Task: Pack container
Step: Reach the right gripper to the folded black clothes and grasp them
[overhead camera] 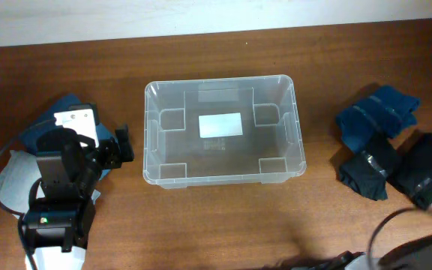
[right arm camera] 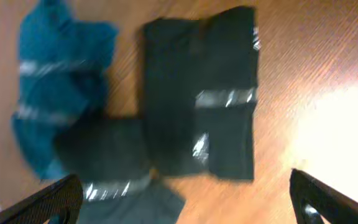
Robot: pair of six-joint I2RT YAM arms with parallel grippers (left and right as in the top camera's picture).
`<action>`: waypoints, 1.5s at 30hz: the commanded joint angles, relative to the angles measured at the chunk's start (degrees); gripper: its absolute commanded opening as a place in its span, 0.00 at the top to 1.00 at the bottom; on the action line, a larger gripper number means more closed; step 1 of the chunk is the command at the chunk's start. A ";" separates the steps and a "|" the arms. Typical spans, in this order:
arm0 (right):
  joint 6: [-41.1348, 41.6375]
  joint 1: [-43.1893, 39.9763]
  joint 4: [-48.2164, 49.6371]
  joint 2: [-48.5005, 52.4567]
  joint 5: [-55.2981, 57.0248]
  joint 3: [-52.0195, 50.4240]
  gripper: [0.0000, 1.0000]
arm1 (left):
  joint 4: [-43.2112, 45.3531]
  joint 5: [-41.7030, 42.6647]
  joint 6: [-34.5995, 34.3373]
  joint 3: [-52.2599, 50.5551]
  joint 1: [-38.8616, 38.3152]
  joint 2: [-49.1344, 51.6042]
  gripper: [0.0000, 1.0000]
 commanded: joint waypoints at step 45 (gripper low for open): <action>-6.71 10.51 -10.73 6.91 -36.17 28.35 0.96 | -2.71 -8.15 -0.57 1.16 0.33 0.13 0.01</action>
